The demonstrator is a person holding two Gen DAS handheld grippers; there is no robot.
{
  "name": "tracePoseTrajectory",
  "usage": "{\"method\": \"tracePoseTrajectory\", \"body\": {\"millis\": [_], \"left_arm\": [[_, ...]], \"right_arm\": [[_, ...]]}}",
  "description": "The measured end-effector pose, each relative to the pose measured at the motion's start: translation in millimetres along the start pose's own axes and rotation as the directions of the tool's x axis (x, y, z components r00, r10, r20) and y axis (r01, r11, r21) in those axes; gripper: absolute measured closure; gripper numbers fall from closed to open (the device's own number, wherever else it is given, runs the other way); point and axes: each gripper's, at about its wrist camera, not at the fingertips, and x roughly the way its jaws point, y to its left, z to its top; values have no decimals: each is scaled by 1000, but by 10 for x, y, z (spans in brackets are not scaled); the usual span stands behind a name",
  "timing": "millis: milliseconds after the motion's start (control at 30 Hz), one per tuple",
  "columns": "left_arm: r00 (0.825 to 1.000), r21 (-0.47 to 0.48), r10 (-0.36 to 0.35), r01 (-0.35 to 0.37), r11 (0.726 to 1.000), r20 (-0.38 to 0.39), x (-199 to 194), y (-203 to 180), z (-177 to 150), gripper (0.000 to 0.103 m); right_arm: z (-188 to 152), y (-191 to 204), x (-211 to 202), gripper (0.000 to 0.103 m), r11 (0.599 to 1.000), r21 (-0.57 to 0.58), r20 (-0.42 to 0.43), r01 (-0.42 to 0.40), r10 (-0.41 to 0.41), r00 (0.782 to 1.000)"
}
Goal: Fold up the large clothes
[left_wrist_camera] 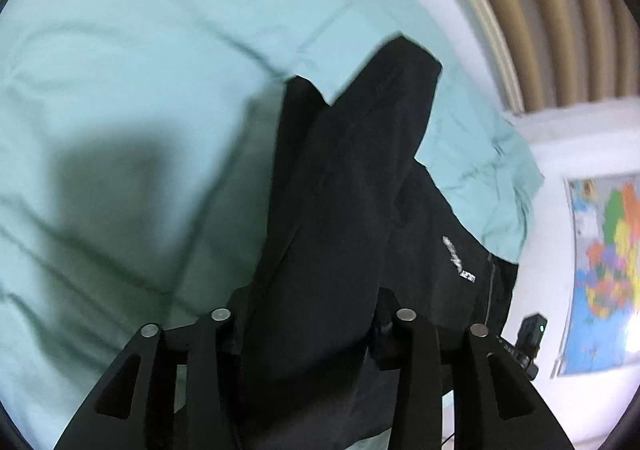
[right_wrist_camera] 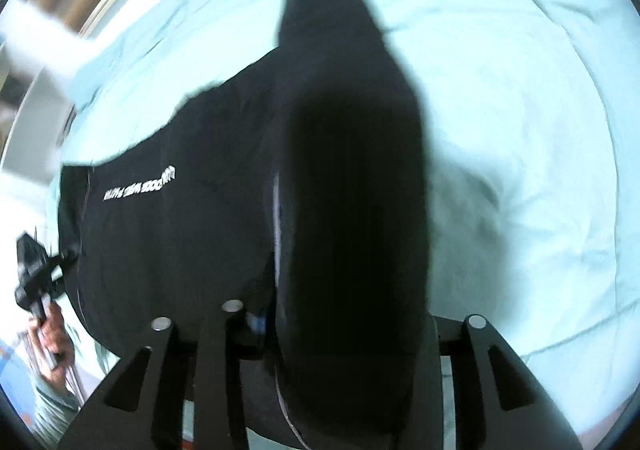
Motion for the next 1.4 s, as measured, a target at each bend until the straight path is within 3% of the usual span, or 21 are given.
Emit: {"method": "tracePoseTrajectory", "body": {"millis": [167, 367, 400, 433, 500, 533, 600, 667, 767, 867, 933, 1033, 1200, 1300, 1400], "left_arm": [[998, -30, 44, -43, 999, 35, -227, 112, -19, 54], [974, 27, 177, -182, 983, 139, -600, -75, -124, 54], [960, 45, 219, -230, 972, 172, -662, -177, -159, 54], [935, 71, 283, -304, 950, 216, -743, -294, -214, 54], [899, 129, 340, -385, 914, 275, -857, -515, -331, 54], [890, 164, 343, -402, 901, 300, -911, -650, -422, 54], [892, 220, 313, -393, 893, 325, -944, -844, -571, 54], [905, 277, 292, -379, 883, 309, -869, -964, -708, 54], [899, 342, 336, -420, 841, 279, -516, -1081, -874, 54], [900, 348, 385, -434, 831, 202, -135, -959, -937, 54], [880, 359, 438, -475, 804, 185, 114, -853, -967, 54], [845, 392, 497, -532, 751, 196, 303, -809, -996, 53], [836, 386, 510, -547, 743, 204, 288, -841, -955, 52], [804, 412, 540, -593, 692, 249, 228, -991, -1010, 52], [800, 450, 528, -598, 663, 285, 114, -1179, -1087, 52]], "right_arm": [[-56, -180, -153, 40, 998, 44, 8, 35, -35, 999], [-388, -328, -479, 38, 988, 38, 51, 148, -149, 987], [-425, -276, -524, 38, 987, 31, 61, 160, -162, 985], [-463, -253, -600, 38, 984, 18, 78, 175, -176, 981], [-485, -6, -643, 38, 984, -8, 101, 178, -176, 979], [-533, 51, -689, 38, 984, -18, 106, 176, -173, 979], [-595, 282, -627, 38, 984, -52, 104, 170, -164, 981], [-678, 446, -548, 38, 981, -91, 100, 169, -159, 982], [-801, 623, -248, 38, 968, -143, 54, 206, -200, 978], [-916, 742, 36, 36, 945, -178, 43, 275, -272, 961], [-981, 774, 193, 32, 926, -204, 54, 316, -312, 949], [-1005, 765, 369, 30, 928, -191, 29, 319, -320, 947], [-981, 738, 401, 27, 934, -163, 18, 319, -321, 947], [-972, 758, 343, 27, 932, -145, 13, 331, -333, 943], [-940, 780, 177, 27, 932, -102, 0, 346, -348, 937]]}}
